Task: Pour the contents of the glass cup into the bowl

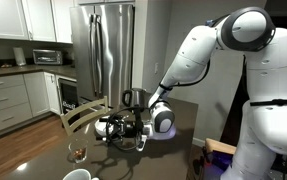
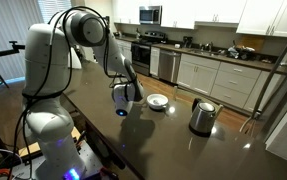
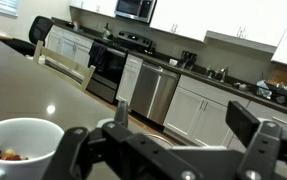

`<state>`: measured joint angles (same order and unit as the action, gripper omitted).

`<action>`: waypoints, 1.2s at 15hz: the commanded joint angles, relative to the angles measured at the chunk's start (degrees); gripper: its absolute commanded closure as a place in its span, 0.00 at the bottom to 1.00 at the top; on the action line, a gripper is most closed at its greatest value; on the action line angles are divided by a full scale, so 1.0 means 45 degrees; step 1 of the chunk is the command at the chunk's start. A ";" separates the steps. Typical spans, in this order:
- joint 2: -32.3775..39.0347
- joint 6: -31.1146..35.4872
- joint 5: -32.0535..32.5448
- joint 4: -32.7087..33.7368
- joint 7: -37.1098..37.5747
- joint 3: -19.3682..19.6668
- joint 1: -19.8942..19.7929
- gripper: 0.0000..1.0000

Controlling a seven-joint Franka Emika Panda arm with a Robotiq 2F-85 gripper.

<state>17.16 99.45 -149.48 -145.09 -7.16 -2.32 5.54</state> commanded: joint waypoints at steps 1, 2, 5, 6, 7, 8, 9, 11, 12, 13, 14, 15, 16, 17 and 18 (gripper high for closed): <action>0.0540 -0.0927 0.0000 0.0351 0.1649 -0.0091 -0.0606 0.00; 0.0689 -0.0944 0.0000 0.0507 0.1840 -0.0479 -0.0974 0.00; 0.1200 -0.0808 0.0001 0.1011 0.2237 -0.1027 -0.1344 0.00; 0.1409 -0.0639 0.0000 0.1237 0.2281 -0.1238 -0.1342 0.00; 0.1549 -0.0486 0.0001 0.1409 0.2314 -0.1424 -0.1371 0.00; 0.1708 -0.0168 0.0000 0.1605 0.2245 -0.1560 -0.1252 0.00; 0.1840 0.0070 0.0000 0.1765 0.2190 -0.1726 -0.1265 0.00; 0.2046 0.0799 0.0000 0.2054 0.2133 -0.1992 -0.1229 0.00; 0.1999 0.1419 0.0000 0.2130 0.2098 -0.2109 -0.1242 0.00; 0.2011 0.1892 0.0000 0.2241 0.2120 -0.2185 -0.1217 0.00; 0.1879 0.2498 0.0000 0.2306 0.2132 -0.2273 -0.1243 0.00; 0.1810 0.2927 0.0000 0.2389 0.2128 -0.2338 -0.1249 0.00; 0.1712 0.3353 0.0000 0.2484 0.2109 -0.2418 -0.1301 0.00; 0.1680 0.3617 0.0000 0.2577 0.2108 -0.2451 -0.1298 0.00; 0.1703 0.3883 0.0000 0.2722 0.2092 -0.2499 -0.1319 0.00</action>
<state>25.83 112.59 -149.48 -134.12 1.67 -12.08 0.82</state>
